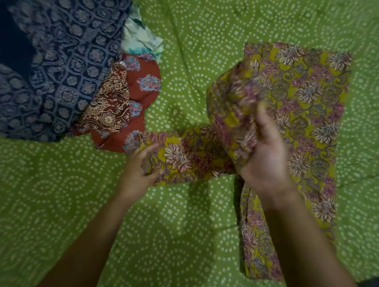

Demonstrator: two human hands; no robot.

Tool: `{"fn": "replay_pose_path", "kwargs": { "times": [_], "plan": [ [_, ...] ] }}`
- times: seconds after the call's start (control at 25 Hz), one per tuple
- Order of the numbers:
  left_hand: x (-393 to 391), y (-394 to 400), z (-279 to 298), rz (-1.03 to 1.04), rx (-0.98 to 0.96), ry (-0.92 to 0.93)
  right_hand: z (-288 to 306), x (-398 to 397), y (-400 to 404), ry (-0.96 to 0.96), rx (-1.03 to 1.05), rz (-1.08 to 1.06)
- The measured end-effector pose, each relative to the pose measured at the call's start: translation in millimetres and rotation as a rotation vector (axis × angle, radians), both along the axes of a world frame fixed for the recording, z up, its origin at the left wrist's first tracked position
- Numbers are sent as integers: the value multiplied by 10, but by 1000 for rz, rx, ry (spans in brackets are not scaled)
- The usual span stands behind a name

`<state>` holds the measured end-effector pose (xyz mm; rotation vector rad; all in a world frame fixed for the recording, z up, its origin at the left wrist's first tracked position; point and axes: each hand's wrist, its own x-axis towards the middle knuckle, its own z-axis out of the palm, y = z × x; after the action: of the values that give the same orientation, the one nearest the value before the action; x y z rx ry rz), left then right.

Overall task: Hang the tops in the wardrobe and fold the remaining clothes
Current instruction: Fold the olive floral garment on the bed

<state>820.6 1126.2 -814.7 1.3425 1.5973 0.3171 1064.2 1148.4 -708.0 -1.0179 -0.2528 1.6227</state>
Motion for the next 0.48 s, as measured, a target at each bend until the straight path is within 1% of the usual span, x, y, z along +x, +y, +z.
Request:
{"fn": "replay_pose_path", "kwargs": {
  "times": [0.04, 0.08, 0.12, 0.16, 0.24, 0.28, 0.32, 0.36, 0.4, 0.44, 0.48],
  "plan": [
    [-27, -86, -59, 23, -43, -59, -65, -151, -46, -268, -49, 125],
    [-29, -152, -106, 75, -82, -135, -158, -332, -105, -570, -54, 280],
    [-3, -201, -141, 170, -124, -235, -283, -538, -161, -775, 1, 442],
    [23, -221, -117, 287, -165, -311, -431, -758, -219, -886, 96, 639],
    [62, -168, -8, 554, -288, -490, -746, -1117, -341, -1016, 281, 1048],
    [55, -124, 0, 645, -342, -576, -879, -1203, -360, -1085, 358, 1124],
    [57, -79, 11, 684, -368, -622, -985, -1191, -340, -1141, 401, 1082],
    [62, -42, -22, 686, -363, -566, -1019, -1117, -270, -1193, 396, 955],
    [68, -32, -91, 665, -331, -455, -1049, -983, -180, -1257, 343, 793],
    [74, -51, -184, 647, -279, -296, -1096, -767, -75, -1374, 273, 674],
    [82, -74, -244, 659, -219, -158, -1129, -506, 34, -1554, 206, 627]
  ]
}}
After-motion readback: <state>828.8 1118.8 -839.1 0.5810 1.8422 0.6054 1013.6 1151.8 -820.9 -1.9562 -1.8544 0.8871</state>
